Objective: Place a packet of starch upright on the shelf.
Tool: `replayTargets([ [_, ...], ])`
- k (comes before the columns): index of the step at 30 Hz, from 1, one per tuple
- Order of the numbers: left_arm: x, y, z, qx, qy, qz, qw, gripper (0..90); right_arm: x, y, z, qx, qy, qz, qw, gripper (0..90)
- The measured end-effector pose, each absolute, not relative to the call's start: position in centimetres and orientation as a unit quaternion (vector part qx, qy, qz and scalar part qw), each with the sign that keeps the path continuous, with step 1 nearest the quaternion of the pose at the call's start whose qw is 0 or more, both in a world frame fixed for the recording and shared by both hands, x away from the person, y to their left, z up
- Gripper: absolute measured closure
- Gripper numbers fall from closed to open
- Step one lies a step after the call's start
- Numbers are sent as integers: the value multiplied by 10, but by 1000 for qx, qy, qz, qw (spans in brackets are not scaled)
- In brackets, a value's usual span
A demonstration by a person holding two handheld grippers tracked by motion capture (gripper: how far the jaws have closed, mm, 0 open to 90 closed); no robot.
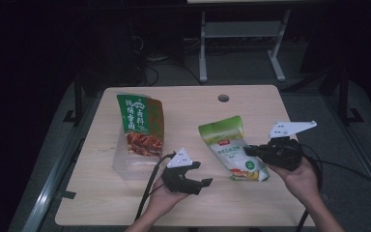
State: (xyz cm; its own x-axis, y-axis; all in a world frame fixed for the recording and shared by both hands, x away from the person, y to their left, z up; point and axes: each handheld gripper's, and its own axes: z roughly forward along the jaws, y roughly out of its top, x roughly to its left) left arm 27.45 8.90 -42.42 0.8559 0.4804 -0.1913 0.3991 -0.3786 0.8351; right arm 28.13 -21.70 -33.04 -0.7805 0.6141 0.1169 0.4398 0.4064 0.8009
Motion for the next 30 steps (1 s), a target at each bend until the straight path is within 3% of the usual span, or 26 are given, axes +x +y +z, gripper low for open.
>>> replayTargets([
  [11, 287, 86, -434, 827, 274, -10, 492, 282, 278, -181, -337, 267, 842, 464, 70, 900],
  [17, 292, 96, -437, 802, 294, -39, 518, 421, 272, -176, -338, 246, 842, 476, 60, 900],
  [24, 291, 101, -437, 795, 307, -40, 522, 336, 271, -179, -335, 247, 840, 480, 58, 900],
  [30, 289, 104, -432, 787, 295, -41, 541, 541, 270, -172, -340, 244, 842, 478, 56, 900],
])
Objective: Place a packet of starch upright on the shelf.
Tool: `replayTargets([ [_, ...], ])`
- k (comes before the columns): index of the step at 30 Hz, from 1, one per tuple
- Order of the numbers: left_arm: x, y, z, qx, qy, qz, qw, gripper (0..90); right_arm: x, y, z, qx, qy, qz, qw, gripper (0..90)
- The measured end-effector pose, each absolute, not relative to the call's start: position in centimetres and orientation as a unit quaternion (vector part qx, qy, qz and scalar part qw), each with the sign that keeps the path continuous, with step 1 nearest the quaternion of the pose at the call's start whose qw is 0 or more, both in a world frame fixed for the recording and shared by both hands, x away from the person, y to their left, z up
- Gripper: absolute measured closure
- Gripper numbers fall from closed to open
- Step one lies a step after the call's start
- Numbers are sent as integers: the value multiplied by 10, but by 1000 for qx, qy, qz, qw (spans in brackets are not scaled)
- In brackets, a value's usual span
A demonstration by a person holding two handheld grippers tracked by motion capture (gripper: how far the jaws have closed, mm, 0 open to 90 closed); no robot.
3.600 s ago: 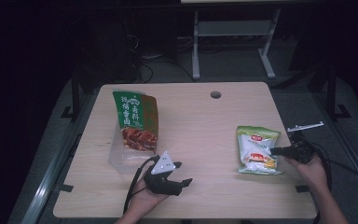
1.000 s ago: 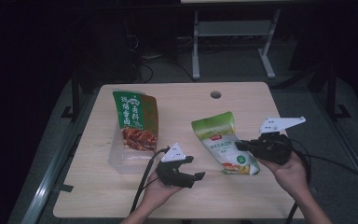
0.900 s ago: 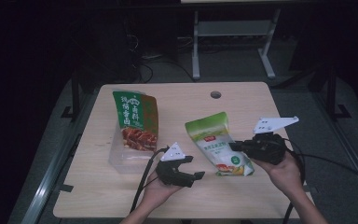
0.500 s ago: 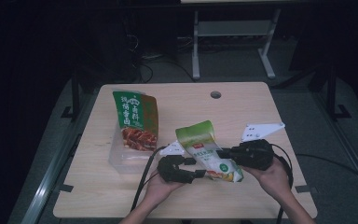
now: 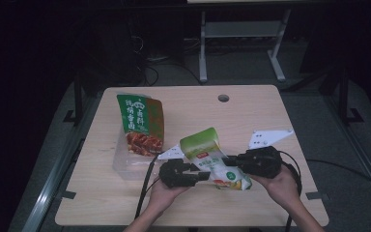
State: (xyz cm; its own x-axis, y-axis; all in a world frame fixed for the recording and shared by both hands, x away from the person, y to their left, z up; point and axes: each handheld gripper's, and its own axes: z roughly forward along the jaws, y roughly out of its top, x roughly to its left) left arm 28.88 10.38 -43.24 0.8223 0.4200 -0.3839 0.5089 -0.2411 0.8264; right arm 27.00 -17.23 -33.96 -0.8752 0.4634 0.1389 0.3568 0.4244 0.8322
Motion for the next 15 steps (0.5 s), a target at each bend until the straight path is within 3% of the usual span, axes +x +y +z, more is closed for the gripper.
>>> replayTargets([
  [8, 278, 115, -414, 766, 315, 30, 560, 758, 277, -166, -337, 238, 836, 491, 60, 900],
  [15, 277, 121, -414, 771, 327, 67, 543, 796, 284, -155, -349, 231, 844, 479, 66, 899],
])
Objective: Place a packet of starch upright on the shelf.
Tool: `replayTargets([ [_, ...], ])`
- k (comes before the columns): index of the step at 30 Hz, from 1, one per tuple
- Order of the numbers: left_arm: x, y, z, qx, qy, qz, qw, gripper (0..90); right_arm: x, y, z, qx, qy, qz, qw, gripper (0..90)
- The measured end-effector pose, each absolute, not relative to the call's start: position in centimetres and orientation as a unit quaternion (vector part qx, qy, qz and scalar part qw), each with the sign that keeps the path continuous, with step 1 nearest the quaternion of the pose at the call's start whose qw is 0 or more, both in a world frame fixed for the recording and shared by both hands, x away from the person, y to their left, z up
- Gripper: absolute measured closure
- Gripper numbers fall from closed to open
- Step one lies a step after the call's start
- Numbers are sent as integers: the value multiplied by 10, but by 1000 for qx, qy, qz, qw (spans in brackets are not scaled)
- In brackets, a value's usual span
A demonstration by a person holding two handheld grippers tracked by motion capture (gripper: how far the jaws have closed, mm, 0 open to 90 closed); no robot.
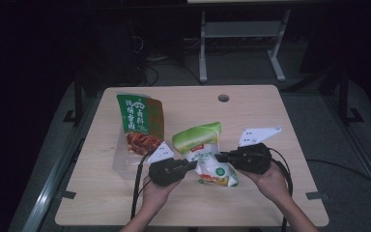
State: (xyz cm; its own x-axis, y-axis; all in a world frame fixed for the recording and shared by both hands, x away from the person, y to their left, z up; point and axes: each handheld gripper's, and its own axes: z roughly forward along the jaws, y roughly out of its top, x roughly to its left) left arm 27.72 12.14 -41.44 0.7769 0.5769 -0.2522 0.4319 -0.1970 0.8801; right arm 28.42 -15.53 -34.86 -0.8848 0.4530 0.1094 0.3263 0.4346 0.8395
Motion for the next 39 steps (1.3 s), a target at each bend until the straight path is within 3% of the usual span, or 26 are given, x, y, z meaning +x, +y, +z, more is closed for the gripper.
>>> replayTargets([
  [5, 276, 118, -415, 783, 317, 91, 527, 805, 289, -152, -359, 230, 856, 458, 71, 893],
  [12, 269, 109, -418, 805, 293, 120, 502, 807, 293, -160, -375, 242, 864, 438, 43, 881],
  [28, 263, 99, -417, 820, 260, 125, 494, 810, 296, -157, -387, 242, 880, 408, 15, 752],
  [39, 263, 106, -416, 820, 267, 119, 493, 771, 297, -161, -389, 261, 868, 423, 5, 888],
])
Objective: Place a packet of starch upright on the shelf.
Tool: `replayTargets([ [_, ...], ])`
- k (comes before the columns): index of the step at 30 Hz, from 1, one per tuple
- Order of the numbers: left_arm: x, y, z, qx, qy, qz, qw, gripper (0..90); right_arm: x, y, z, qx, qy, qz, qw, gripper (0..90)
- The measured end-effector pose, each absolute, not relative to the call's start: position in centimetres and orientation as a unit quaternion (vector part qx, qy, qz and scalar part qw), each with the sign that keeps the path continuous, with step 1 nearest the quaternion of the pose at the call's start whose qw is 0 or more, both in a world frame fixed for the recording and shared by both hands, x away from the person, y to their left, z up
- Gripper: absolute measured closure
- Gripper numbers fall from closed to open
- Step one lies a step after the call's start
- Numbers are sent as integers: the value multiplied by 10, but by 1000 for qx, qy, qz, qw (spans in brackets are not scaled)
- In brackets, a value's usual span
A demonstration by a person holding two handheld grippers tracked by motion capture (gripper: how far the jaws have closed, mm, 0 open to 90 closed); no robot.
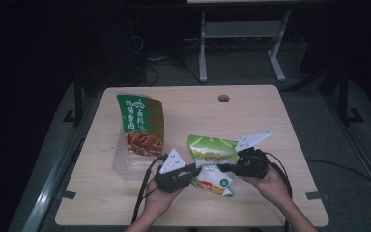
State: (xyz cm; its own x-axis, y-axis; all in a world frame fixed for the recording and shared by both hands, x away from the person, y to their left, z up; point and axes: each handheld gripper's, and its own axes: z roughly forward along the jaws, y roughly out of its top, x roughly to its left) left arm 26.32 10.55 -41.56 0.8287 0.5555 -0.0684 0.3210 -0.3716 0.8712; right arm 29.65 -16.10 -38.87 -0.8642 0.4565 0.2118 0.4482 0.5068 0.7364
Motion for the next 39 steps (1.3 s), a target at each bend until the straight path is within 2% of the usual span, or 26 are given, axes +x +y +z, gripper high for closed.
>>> replayTargets([
  [7, 260, 111, -415, 815, 280, 111, 495, 716, 295, -170, -384, 278, 860, 427, 23, 894],
  [17, 247, 115, -415, 827, 264, 108, 485, 640, 301, -177, -369, 284, 860, 419, 60, 896],
  [31, 229, 119, -420, 835, 253, 99, 478, 546, 313, -150, -341, 273, 862, 421, 67, 896],
  [39, 222, 114, -421, 842, 238, 94, 475, 536, 318, -125, -319, 248, 865, 431, 62, 897],
])
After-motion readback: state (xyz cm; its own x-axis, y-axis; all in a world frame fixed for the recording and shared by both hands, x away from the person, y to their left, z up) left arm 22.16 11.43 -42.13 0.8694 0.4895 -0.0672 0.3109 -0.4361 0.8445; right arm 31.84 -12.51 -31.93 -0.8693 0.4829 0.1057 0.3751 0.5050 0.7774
